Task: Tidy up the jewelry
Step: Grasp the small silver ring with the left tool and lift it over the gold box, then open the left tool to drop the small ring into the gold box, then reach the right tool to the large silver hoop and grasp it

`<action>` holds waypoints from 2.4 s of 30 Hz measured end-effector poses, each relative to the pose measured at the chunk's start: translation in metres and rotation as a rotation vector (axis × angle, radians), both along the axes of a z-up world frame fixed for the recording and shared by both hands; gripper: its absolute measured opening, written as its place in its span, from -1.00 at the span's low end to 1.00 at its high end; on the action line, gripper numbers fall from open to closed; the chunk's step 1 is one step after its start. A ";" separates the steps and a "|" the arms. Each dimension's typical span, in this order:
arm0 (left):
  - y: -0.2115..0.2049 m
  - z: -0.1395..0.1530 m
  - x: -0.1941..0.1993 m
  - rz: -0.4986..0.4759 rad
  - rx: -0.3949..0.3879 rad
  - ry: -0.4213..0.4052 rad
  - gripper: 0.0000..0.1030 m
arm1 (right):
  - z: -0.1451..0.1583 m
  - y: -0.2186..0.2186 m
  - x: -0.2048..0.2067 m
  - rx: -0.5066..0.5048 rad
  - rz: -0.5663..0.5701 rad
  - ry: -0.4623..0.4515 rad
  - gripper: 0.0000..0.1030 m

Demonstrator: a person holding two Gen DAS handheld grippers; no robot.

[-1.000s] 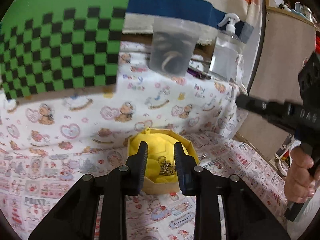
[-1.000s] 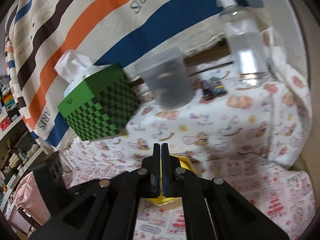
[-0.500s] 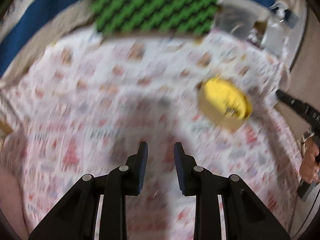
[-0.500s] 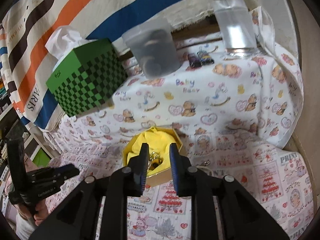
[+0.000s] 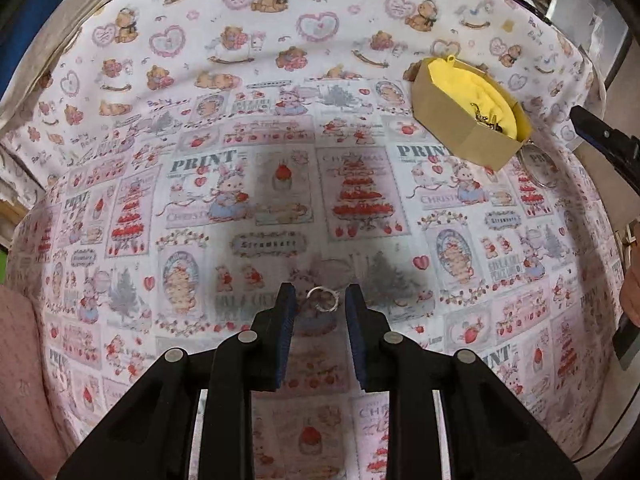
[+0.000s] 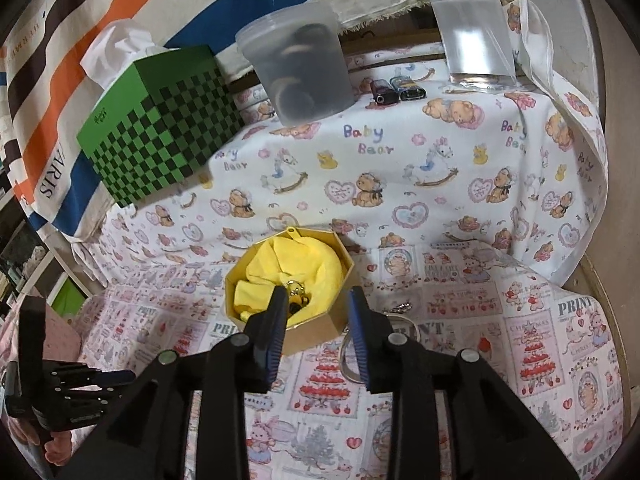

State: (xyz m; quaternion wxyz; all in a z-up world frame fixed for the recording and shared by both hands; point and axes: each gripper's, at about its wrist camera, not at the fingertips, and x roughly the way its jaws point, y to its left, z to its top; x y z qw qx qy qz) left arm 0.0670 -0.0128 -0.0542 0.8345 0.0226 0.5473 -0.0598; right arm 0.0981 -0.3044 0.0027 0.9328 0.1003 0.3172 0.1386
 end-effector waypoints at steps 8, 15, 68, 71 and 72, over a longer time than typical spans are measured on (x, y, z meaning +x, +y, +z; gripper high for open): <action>-0.005 0.001 0.006 0.011 -0.026 0.002 -0.75 | -0.006 -0.008 0.007 0.007 -0.025 0.033 -0.44; -0.034 0.059 0.014 -0.045 -0.121 -0.142 -0.76 | -0.009 -0.022 0.013 0.032 -0.056 0.049 -0.42; -0.037 0.037 0.057 0.002 -0.284 -0.493 0.86 | -0.039 0.044 0.005 -0.229 0.201 0.061 0.62; -0.039 0.038 0.053 0.013 -0.273 -0.519 0.86 | -0.037 0.022 0.016 -0.140 0.142 0.096 0.62; -0.039 0.038 0.053 0.019 -0.271 -0.526 0.86 | -0.037 0.015 0.021 -0.112 0.126 0.108 0.62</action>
